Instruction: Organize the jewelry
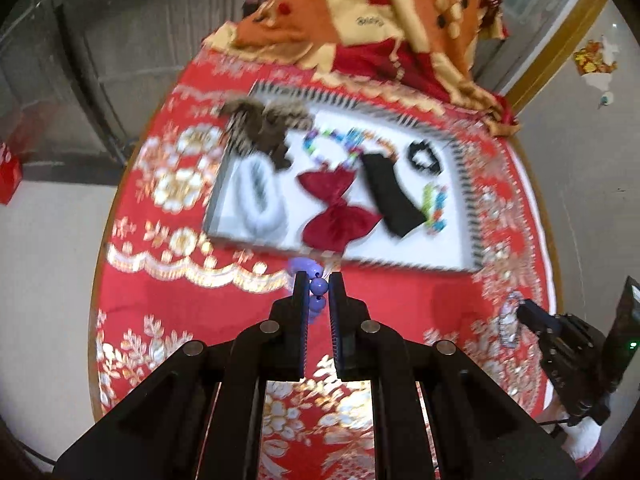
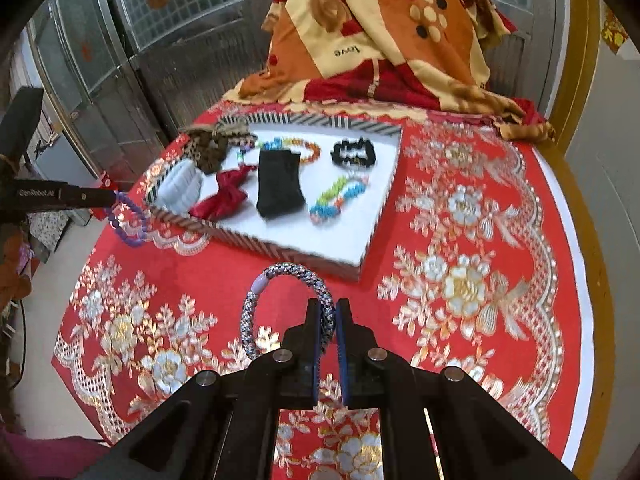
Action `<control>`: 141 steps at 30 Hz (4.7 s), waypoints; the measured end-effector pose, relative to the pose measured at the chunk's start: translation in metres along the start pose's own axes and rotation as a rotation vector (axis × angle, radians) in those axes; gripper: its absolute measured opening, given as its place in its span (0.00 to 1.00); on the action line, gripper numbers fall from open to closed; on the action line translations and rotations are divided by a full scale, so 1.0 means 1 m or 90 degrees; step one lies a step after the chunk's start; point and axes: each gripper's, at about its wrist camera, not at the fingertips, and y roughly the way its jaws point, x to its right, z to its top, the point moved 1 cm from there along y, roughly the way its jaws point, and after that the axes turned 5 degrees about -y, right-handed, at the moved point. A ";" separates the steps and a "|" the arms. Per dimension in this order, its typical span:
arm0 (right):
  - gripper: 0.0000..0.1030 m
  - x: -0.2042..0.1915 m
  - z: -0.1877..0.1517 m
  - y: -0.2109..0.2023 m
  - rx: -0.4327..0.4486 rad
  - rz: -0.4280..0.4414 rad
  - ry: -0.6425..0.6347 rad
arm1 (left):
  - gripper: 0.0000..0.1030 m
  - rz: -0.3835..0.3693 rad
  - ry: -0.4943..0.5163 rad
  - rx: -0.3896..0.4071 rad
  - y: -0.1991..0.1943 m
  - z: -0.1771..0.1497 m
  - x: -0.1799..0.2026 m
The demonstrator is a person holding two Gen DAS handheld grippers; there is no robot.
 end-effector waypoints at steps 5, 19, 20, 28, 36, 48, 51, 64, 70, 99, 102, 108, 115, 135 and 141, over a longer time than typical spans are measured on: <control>0.06 0.005 0.023 0.000 0.011 -0.007 0.000 | 0.08 -0.014 0.023 0.023 -0.007 0.024 0.024; 0.06 0.019 0.068 0.042 -0.012 0.013 -0.018 | 0.08 -0.001 0.027 0.008 0.042 0.083 0.067; 0.06 0.020 0.071 0.046 -0.015 0.015 -0.018 | 0.08 -0.003 0.019 -0.002 0.050 0.089 0.068; 0.06 0.035 0.103 0.093 -0.039 0.033 -0.010 | 0.08 0.031 -0.006 -0.029 0.099 0.116 0.068; 0.06 0.038 0.131 0.145 -0.069 0.045 -0.017 | 0.08 0.086 -0.061 -0.057 0.135 0.124 0.024; 0.06 0.033 0.141 0.197 -0.112 0.032 -0.027 | 0.08 0.127 -0.068 -0.056 0.153 0.112 0.009; 0.07 0.034 0.141 0.193 -0.109 0.025 -0.022 | 0.09 0.130 -0.076 -0.047 0.151 0.109 0.008; 0.30 0.031 0.129 0.136 -0.048 0.059 0.024 | 0.41 0.135 -0.071 -0.016 0.120 0.081 0.013; 0.31 0.010 0.113 0.092 -0.001 0.047 0.038 | 0.41 0.148 -0.050 0.029 0.091 0.061 0.017; 0.39 -0.042 0.090 0.015 0.054 0.008 0.076 | 0.41 0.153 0.003 0.146 -0.001 0.016 0.025; 0.39 -0.043 0.091 0.014 0.056 0.007 0.079 | 0.41 0.151 0.002 0.145 -0.002 0.015 0.025; 0.39 -0.043 0.090 0.014 0.052 0.009 0.079 | 0.41 0.155 0.006 0.145 -0.003 0.013 0.025; 0.39 -0.041 0.090 0.015 0.047 0.009 0.081 | 0.41 0.161 0.002 0.149 -0.005 0.014 0.025; 0.39 -0.041 0.090 0.019 0.041 0.015 0.071 | 0.41 0.155 -0.003 0.141 -0.003 0.012 0.025; 0.39 -0.042 0.090 0.019 0.040 0.016 0.068 | 0.41 0.157 0.004 0.138 -0.002 0.011 0.026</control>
